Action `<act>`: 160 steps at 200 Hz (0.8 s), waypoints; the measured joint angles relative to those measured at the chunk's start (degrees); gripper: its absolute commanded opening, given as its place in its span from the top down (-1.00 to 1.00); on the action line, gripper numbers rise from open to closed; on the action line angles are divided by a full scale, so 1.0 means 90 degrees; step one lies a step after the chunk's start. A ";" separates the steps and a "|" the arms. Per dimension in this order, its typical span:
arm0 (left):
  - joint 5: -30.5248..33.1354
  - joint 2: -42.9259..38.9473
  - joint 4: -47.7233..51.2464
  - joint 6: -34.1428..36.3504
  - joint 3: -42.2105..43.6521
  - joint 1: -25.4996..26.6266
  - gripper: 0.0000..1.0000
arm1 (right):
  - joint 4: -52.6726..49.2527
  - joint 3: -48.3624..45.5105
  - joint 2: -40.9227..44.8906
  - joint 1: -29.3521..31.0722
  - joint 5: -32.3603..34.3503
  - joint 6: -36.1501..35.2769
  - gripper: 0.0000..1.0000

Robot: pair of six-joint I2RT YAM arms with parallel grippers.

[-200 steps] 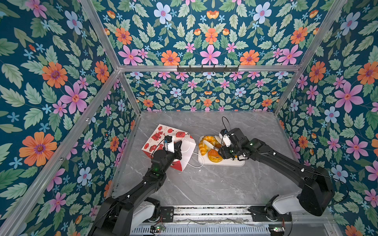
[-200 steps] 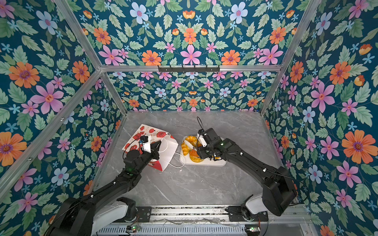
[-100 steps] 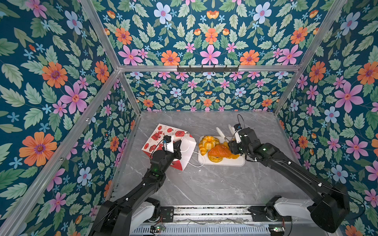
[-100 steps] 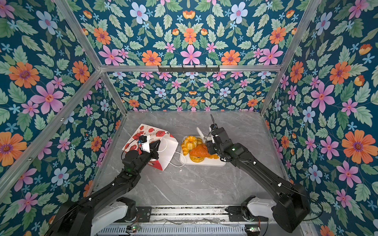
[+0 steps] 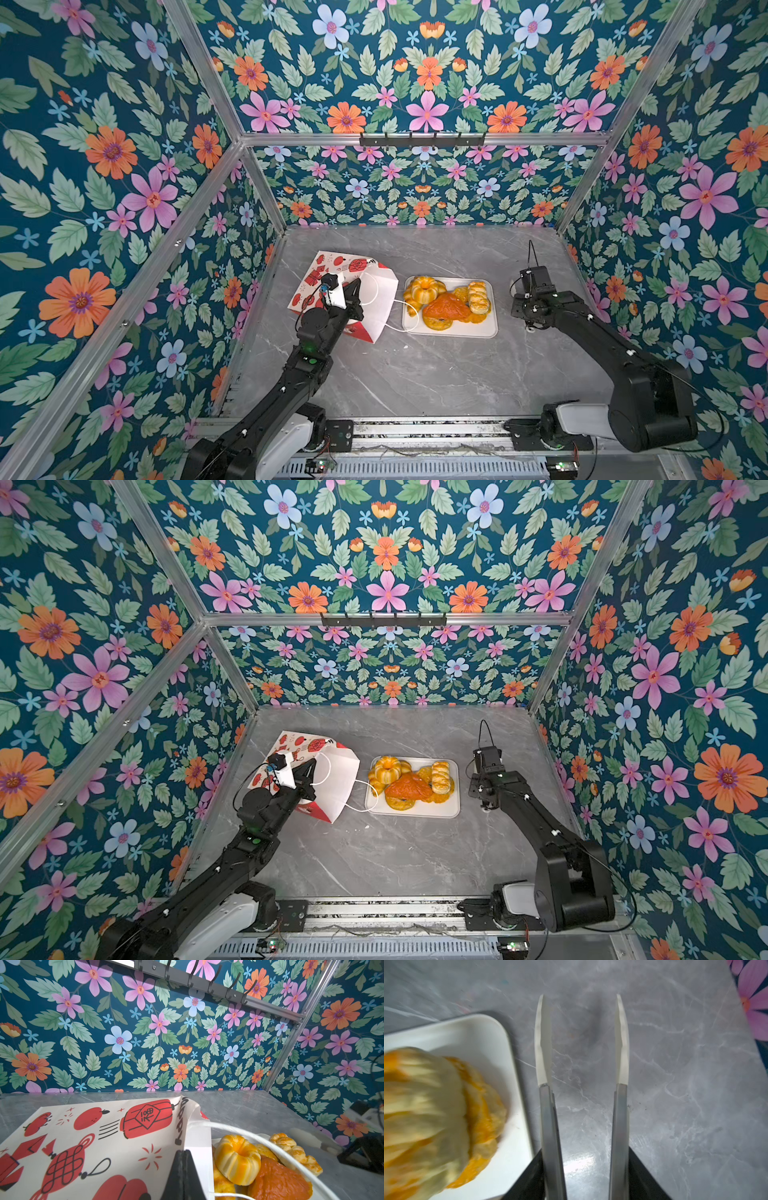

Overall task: Take the fake bread out of the paper bag
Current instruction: 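Open the right-held tongs and draw them back from the tray, then lift the paper bag upright with the left gripper beside the tray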

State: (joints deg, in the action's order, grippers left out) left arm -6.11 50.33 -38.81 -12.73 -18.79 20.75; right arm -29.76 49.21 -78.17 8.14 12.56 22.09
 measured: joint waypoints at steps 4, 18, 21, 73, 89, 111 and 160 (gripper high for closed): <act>0.0017 -0.0041 0.0032 -0.0029 -0.0010 0.0000 0.94 | 0.0002 -0.0002 -0.0131 -0.0019 0.0002 0.0034 -0.13; 0.0036 -0.0143 0.0175 -0.0044 -0.0070 0.0000 0.94 | -0.0010 0.0034 -0.0568 -0.0107 0.0007 0.0151 -0.17; 0.0049 -0.0158 0.0206 -0.0044 -0.0087 0.0000 0.94 | -0.0027 0.0063 -0.0651 -0.0124 0.0012 0.0177 -0.19; 0.0163 -0.0321 0.0746 -0.0219 -0.0432 0.0000 0.94 | -0.0051 0.0396 -0.1154 -0.0277 0.0274 0.0357 -0.50; 0.0163 -0.0301 0.0869 -0.0282 -0.0576 0.0000 0.93 | -0.0063 0.0391 -0.1151 -0.0338 0.0308 0.0357 -0.62; 0.0109 -0.0182 0.1020 -0.0525 -0.0823 0.0000 0.94 | -0.0061 0.0342 -0.1093 -0.0342 0.0389 0.0359 -0.66; -0.0175 -0.0036 0.1316 -0.1392 -0.1375 0.0000 0.93 | -0.0049 0.0219 -0.0918 -0.0345 0.0410 0.0359 -0.67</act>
State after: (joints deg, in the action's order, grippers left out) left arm -7.68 50.00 -26.96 -25.26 -31.16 20.75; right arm -30.20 51.18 -86.43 5.04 16.25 25.32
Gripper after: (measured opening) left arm 0.040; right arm 0.837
